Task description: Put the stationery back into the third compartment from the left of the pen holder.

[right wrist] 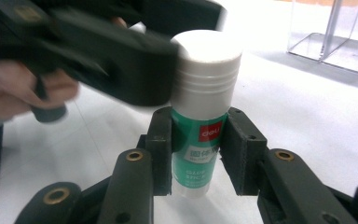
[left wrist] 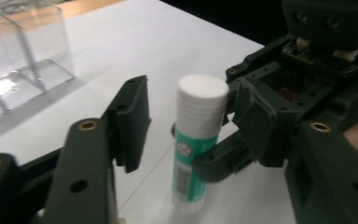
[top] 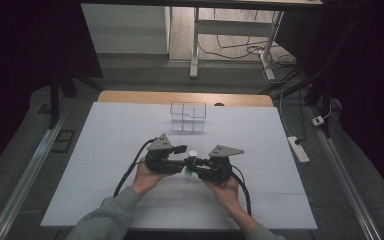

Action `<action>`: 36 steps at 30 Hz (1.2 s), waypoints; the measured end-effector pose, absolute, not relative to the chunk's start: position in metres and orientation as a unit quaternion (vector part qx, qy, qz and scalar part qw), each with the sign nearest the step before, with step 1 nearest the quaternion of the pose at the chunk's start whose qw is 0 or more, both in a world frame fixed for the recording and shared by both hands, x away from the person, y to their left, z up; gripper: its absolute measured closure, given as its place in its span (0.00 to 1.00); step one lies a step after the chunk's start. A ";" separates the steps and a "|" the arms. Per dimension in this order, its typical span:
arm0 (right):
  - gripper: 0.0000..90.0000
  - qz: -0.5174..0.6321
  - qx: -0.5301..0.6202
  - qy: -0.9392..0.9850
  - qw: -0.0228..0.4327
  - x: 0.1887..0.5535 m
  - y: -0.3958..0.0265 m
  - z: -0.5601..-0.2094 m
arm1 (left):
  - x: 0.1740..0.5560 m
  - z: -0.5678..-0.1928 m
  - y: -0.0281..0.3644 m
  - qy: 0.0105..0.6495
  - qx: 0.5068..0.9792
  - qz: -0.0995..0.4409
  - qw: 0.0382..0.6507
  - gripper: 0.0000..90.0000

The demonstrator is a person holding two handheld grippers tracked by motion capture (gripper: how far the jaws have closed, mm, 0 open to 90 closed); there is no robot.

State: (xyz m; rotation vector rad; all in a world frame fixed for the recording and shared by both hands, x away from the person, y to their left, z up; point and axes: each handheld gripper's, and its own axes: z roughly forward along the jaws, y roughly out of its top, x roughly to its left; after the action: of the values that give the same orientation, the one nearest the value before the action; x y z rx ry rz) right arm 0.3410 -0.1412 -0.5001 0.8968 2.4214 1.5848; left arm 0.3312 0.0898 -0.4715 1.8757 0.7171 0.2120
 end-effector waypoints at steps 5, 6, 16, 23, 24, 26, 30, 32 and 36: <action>0.72 0.521 0.297 0.797 0.074 0.343 -0.146 -0.497 | 0.324 -0.464 0.112 0.311 0.784 0.109 0.526 0.43; 0.72 0.520 0.297 0.797 0.077 0.343 -0.148 -0.496 | 0.323 -0.463 0.116 0.314 0.784 0.111 0.525 0.43; 0.72 0.531 0.300 0.784 0.113 0.351 -0.159 -0.479 | 0.300 -0.477 0.166 0.344 0.794 0.122 0.486 0.41; 0.72 0.534 0.299 0.780 0.130 0.357 -0.163 -0.467 | 0.282 -0.490 0.197 0.363 0.798 0.124 0.465 0.40; 0.72 0.533 0.301 0.780 0.132 0.358 -0.164 -0.465 | 0.281 -0.492 0.200 0.367 0.797 0.124 0.463 0.40; 0.72 0.537 0.304 0.775 0.137 0.363 -0.165 -0.460 | 0.279 -0.496 0.207 0.374 0.797 0.123 0.457 0.39; 0.72 0.546 0.314 0.764 0.140 0.374 -0.167 -0.452 | 0.277 -0.501 0.219 0.385 0.795 0.124 0.452 0.39; 0.72 0.551 0.317 0.759 0.140 0.380 -0.166 -0.447 | 0.276 -0.503 0.224 0.390 0.794 0.124 0.450 0.39; 0.72 0.556 0.320 0.754 0.141 0.389 -0.164 -0.438 | 0.273 -0.508 0.230 0.395 0.797 0.129 0.439 0.38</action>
State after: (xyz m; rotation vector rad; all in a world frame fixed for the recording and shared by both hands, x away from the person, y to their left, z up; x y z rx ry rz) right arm 0.3888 -0.1640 -0.4382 0.9235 2.1784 1.6043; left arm 0.2730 0.2295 -0.5079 1.9793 0.9811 0.3199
